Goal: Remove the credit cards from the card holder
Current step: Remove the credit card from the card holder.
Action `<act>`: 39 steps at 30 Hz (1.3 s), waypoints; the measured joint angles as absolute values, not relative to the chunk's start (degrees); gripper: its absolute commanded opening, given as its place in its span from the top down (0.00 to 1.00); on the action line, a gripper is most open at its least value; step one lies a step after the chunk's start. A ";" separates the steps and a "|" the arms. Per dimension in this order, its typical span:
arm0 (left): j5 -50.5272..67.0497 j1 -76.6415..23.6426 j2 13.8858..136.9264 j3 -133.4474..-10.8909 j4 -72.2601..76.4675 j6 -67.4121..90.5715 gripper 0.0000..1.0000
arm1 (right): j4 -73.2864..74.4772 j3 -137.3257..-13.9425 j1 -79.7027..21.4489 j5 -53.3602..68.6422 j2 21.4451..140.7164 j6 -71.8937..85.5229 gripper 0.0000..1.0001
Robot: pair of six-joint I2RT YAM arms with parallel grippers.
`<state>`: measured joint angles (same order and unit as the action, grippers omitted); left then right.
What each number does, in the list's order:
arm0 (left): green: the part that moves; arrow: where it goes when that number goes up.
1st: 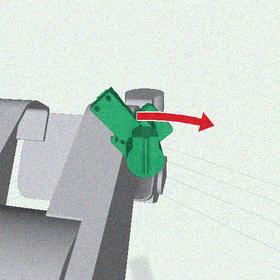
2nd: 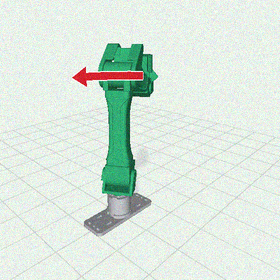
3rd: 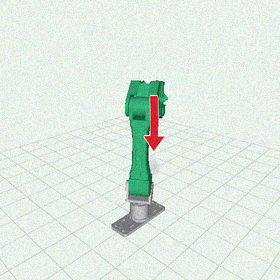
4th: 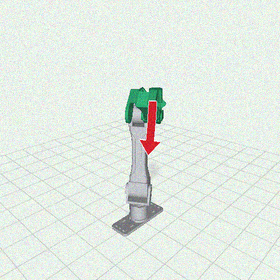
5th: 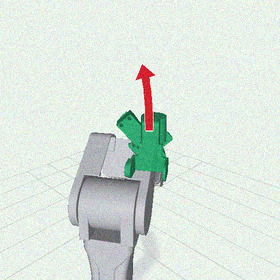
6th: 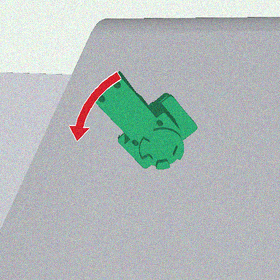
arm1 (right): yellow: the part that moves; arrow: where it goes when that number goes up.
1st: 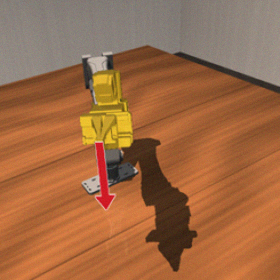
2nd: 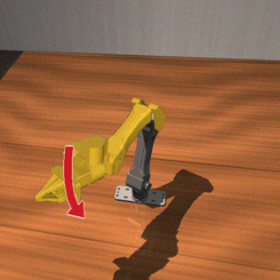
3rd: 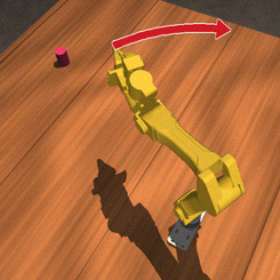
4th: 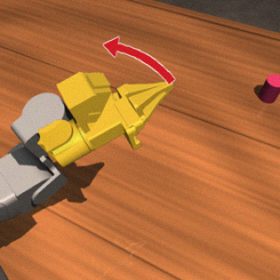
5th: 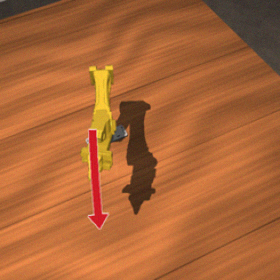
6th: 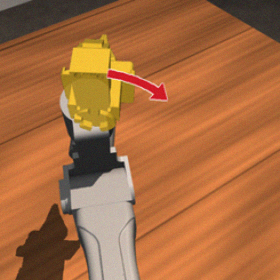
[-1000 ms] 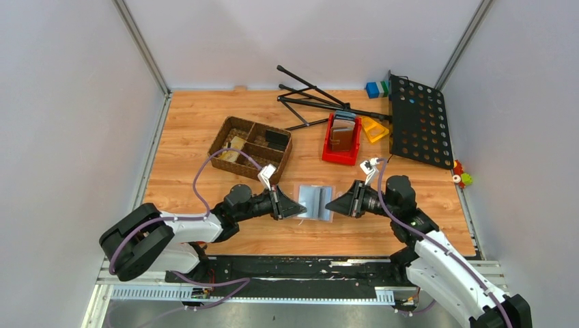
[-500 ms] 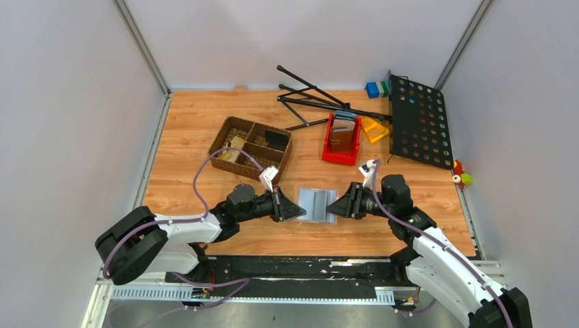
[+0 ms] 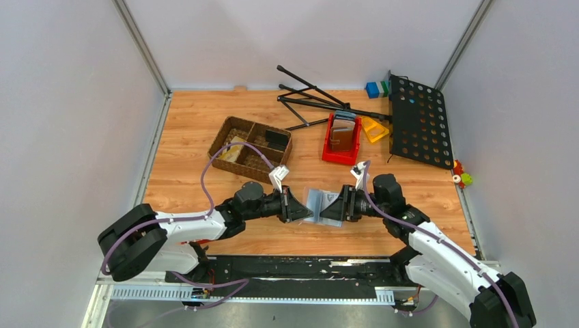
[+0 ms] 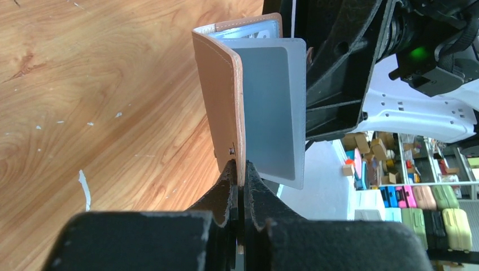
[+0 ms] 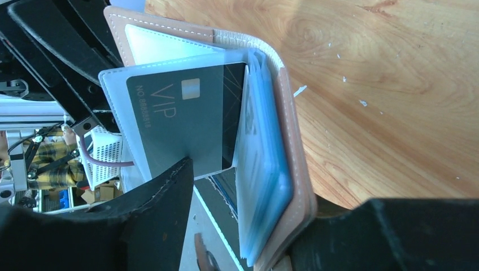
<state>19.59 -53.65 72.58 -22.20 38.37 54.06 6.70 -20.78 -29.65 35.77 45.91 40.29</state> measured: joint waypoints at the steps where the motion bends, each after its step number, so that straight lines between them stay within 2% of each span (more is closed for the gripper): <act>1: 19.68 -53.78 72.66 -22.28 38.39 53.87 1.00 | 6.98 -20.86 -29.93 35.48 46.28 40.16 0.54; 4: 19.88 -54.02 73.12 -22.35 38.35 53.54 0.95 | 7.44 -21.17 -30.30 34.94 46.74 39.92 0.55; 7: 20.18 -54.08 74.17 -22.98 38.35 53.28 0.84 | 8.21 -21.54 -30.48 34.30 46.74 39.59 0.70; 10: 20.53 -54.17 74.98 -23.51 38.33 53.04 0.65 | 10.61 -22.33 -30.65 32.77 46.74 38.65 0.82; 13: 20.53 -54.39 74.96 -23.70 38.22 52.49 0.35 | 12.62 -23.27 -30.74 31.64 46.78 38.22 0.84; 14: 20.49 -54.41 74.83 -23.75 38.04 52.16 0.27 | 13.08 -23.53 -30.74 31.42 46.78 38.06 0.85; 16: 20.43 -54.41 74.46 -23.75 37.54 51.79 0.20 | 13.63 -23.81 -30.74 31.16 46.78 37.80 0.85; 20: 20.36 -54.41 73.67 -23.75 36.95 51.05 0.14 | 14.09 -23.86 -30.87 30.87 46.78 37.76 0.86; 25: 20.01 -55.00 74.32 -25.12 34.72 50.30 0.11 | 15.44 -24.93 -32.95 28.56 47.97 37.67 0.92; 33: 18.90 -57.01 78.91 -29.95 32.51 49.10 0.07 | 24.03 -34.00 -43.00 13.61 55.72 37.32 0.96; 35: 18.81 -57.06 79.75 -30.57 31.57 48.93 0.09 | 26.06 -35.64 -45.36 9.52 57.21 37.28 0.96; 39: 17.76 -57.43 80.97 -31.75 28.99 48.38 0.25 | 28.32 -36.18 -47.37 4.54 58.81 37.58 0.96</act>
<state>17.76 -57.43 80.97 -31.75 28.99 48.38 28.32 -36.18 -47.37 4.54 58.81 37.58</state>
